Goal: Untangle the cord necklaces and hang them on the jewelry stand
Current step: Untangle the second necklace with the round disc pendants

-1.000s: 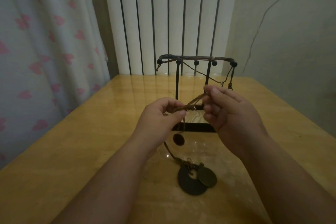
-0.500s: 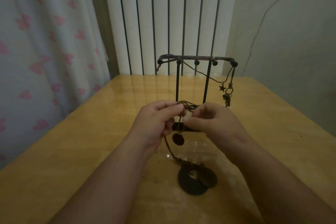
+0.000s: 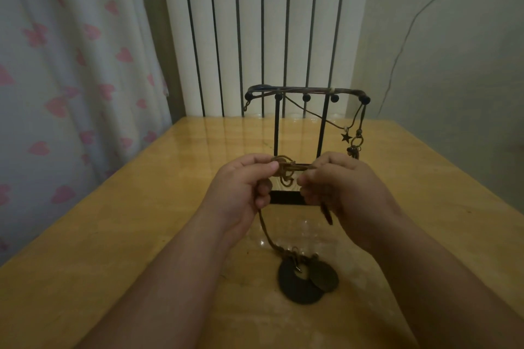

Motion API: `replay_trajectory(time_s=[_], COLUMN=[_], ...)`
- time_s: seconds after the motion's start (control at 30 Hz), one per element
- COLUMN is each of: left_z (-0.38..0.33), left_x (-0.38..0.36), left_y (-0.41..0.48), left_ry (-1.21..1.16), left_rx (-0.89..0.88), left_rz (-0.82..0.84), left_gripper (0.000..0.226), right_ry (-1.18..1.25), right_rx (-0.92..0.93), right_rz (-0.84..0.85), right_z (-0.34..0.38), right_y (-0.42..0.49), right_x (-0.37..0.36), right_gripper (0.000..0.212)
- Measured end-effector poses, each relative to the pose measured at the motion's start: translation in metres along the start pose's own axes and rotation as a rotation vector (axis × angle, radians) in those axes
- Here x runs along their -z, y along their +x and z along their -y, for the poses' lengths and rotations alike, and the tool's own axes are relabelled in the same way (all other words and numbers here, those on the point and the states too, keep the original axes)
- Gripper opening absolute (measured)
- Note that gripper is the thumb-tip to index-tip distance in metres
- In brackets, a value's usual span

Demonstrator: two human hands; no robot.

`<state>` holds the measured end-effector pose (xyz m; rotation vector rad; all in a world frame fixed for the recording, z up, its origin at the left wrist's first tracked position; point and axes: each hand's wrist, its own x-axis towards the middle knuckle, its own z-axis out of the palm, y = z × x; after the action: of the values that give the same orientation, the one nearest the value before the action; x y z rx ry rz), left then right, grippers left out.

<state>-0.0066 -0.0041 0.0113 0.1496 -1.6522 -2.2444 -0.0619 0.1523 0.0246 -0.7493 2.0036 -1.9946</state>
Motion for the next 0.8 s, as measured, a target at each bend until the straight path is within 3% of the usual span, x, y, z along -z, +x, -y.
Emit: replay_trajectory(time_s=[0.1, 0.2, 0.5, 0.67, 0.8], left_z=[0.0, 0.0, 0.002, 0.004, 0.004], left_x=[-0.001, -0.001, 0.002, 0.003, 0.003], left_y=[-0.001, -0.002, 0.001, 0.0, -0.001], left_ry=[0.015, 0.003, -0.021, 0.101, 0.114], left_rx=[-0.003, -0.015, -0.038, -0.069, -0.075], left_rz=[0.045, 0.091, 0.085, 0.077, 0.053], left_gripper=[0.012, 0.011, 0.014, 0.004, 0.017], right_ry=[0.244, 0.288, -0.036, -0.306, -0.412], right_rx=[-0.056, -0.055, -0.214, 0.163, 0.195], right_rz=[0.065, 0.128, 0.041, -0.095, -0.031], right_z=[0.003, 0.004, 0.004, 0.001, -0.002], right_y=[-0.001, 0.0, 0.004, -0.003, -0.005], right_x=[0.003, 0.006, -0.002, -0.003, -0.007], right_gripper=[0.01, 0.006, 0.022, 0.007, 0.014])
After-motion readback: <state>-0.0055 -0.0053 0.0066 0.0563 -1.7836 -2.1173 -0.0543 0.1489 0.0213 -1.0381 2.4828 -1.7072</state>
